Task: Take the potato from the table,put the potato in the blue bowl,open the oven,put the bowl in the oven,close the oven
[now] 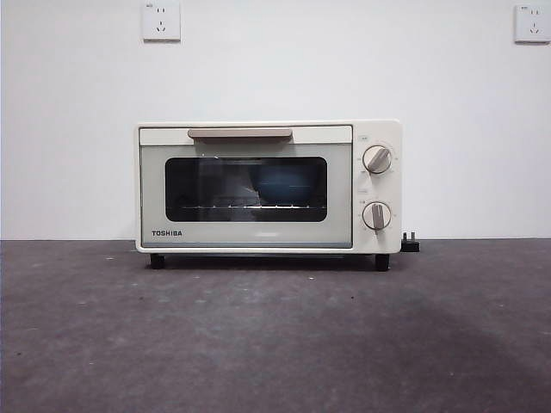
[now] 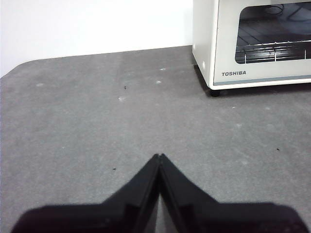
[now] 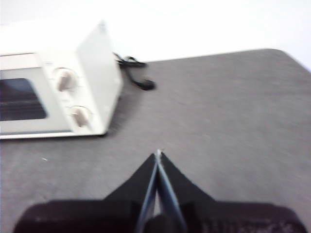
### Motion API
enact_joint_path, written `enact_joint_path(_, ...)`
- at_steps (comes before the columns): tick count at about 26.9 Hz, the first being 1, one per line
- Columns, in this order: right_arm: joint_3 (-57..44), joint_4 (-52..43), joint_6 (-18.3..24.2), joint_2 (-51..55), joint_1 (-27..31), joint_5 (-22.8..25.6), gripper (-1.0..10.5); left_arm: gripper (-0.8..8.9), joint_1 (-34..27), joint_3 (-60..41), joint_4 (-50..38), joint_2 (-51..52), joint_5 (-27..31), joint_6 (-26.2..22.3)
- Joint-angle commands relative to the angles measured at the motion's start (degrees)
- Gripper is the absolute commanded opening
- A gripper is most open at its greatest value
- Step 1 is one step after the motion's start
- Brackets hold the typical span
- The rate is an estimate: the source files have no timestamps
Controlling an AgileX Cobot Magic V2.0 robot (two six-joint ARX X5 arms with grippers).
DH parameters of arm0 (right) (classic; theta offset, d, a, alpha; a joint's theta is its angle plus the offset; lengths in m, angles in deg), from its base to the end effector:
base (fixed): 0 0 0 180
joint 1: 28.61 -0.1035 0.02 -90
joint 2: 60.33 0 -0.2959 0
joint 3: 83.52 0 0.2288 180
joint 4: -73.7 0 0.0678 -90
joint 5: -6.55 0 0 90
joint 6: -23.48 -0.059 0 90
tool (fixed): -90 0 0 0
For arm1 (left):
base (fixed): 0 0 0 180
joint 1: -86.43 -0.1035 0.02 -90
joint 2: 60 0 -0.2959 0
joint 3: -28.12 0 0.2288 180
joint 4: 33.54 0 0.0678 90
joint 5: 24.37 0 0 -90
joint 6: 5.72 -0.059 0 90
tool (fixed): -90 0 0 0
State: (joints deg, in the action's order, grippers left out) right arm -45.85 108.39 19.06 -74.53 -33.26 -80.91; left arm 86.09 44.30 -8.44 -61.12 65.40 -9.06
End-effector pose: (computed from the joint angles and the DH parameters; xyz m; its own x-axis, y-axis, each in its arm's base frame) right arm 0.0673 0.0029 0.2425 0.9803 0.0353 -0.1944 -0.0226 0.9975 0.0670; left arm 0.0700 0.0002 0.1466 0.9847 0.0018 -0.1743 0.0082 0.9984 0.0567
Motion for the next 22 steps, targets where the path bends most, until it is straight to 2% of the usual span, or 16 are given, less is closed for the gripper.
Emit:
enact_joint_path(1, -6.3, -10.2, 0.7, 2.2, 0.8, -1.7, 0.0, -0.04, -0.2, -0.5, -0.4, 0.0, -0.2, 0.6)
enact_joint_path(6, -13.4, -16.5, 2.9, 7.1, 2.3, -1.5, 0.0, -0.04, -0.2, -0.5, -0.4, 0.0, -0.2, 0.6)
enact_joint_path(16, -21.7, -15.8, 3.4, 13.7, 5.8, -4.1, 0.0, -0.04, -0.2, -0.5, -0.4, 0.0, -0.2, 0.6)
enact_joint_path(22, -21.7, -11.3, 6.5, 13.8, 5.9, -4.1, 0.0, -0.04, -0.2, -0.5, -0.4, -0.3, -0.2, 0.6)
